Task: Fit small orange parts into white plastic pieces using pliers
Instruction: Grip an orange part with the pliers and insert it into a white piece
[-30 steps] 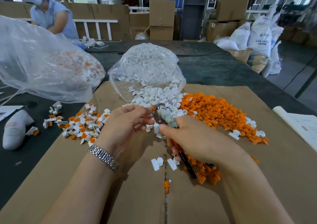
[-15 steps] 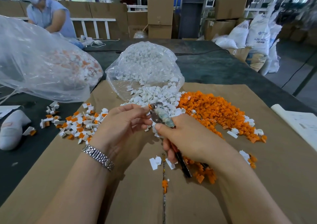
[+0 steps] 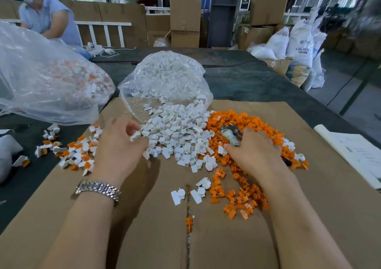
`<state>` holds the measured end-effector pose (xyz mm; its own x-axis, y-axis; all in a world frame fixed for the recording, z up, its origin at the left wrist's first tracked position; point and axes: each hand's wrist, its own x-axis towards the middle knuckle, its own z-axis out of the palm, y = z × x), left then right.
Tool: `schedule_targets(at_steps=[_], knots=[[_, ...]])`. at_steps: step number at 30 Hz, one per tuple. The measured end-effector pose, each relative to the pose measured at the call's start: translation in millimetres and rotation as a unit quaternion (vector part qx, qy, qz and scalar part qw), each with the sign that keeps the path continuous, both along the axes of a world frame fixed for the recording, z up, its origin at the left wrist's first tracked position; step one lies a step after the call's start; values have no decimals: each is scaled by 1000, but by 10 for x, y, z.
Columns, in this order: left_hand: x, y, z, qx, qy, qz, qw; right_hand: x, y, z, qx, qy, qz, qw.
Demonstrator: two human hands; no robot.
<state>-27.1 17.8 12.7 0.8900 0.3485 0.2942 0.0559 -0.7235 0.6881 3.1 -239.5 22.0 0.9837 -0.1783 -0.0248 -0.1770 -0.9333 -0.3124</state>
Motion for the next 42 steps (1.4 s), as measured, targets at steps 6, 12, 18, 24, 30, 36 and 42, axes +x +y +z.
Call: schedule_targets(at_steps=[6,12,18,24,30,36,42], knots=[[-88,-34,63,-76,205,-365,905,36,40,-92,-30,-3,9,1000],[-84,-123,23,-8,261,-438,860,7,23,-64,-18,-31,43,998],[-64,-150,-5,-22,227,-386,894,-106,-96,75,104,1,210,972],[-33,-198,-22,-149,172,-313,922,-122,-57,40,31,35,270,962],[-37,-257,3,-386,140,-318,854,-114,14,-7,36,-35,263,964],[-43,-327,35,-537,142,-308,772,-79,31,-13,62,-86,243,964],[-45,-355,64,-580,141,-319,736,-172,80,129,445,-135,217,858]])
